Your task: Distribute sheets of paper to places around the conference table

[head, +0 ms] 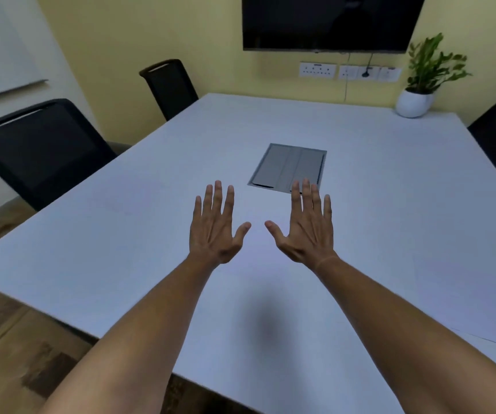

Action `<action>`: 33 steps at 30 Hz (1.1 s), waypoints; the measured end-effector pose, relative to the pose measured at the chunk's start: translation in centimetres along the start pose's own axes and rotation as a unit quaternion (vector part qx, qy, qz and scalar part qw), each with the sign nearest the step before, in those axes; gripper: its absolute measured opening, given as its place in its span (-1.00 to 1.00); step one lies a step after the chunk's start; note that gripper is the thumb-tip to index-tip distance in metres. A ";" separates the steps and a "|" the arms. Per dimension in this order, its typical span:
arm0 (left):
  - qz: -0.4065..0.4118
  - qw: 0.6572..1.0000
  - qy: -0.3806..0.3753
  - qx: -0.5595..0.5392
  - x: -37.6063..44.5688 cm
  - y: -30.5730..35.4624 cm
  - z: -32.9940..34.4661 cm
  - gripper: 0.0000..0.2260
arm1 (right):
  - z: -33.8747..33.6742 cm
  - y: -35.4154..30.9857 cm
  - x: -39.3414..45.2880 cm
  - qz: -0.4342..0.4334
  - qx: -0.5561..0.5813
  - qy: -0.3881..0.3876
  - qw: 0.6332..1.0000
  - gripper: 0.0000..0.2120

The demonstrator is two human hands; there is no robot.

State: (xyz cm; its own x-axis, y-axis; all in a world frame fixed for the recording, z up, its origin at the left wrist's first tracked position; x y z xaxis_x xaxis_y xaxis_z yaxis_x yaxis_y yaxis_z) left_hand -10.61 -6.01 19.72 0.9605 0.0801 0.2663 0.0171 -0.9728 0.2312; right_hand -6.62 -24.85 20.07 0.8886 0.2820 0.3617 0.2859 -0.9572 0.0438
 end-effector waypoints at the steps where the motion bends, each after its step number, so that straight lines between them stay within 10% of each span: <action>1: 0.007 1.000 -0.006 -0.006 0.9 -0.4 0.8 -0.26 | 0.8 0.2 0.4 0.010 -0.005 -0.007 1.000 -0.07; 13: 0.074 0.988 -0.122 -0.060 9.7 -7.5 10.0 -0.25 | 10.2 -1.7 4.3 0.140 -0.047 -0.127 0.981 -0.09; 24: -0.044 0.937 -0.309 -0.158 8.8 -11.4 22.4 -0.20 | 20.0 -0.2 2.2 0.333 0.105 -0.271 0.897 -0.38; 33: -0.100 0.947 -0.256 -0.164 10.4 -11.5 25.7 -0.32 | 25.5 0.9 1.1 0.402 0.130 -0.321 0.848 -0.48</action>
State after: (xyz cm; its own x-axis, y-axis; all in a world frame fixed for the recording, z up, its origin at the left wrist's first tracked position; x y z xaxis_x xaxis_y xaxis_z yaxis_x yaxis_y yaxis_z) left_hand 6.35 0.41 -4.20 0.9574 0.0569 -0.2829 0.2055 -0.8226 0.5302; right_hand 3.73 -23.73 -3.20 0.8221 -0.3970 -0.4082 -0.5088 -0.8339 -0.2136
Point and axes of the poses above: each hand's wrist, its own x-axis towards the middle knuckle, its own z-axis out of the palm, y = z × x, the point moved 7 cm from there along x, towards the middle knuckle, and after that the axes turned 12 degrees about -x, right-handed, at the moved point
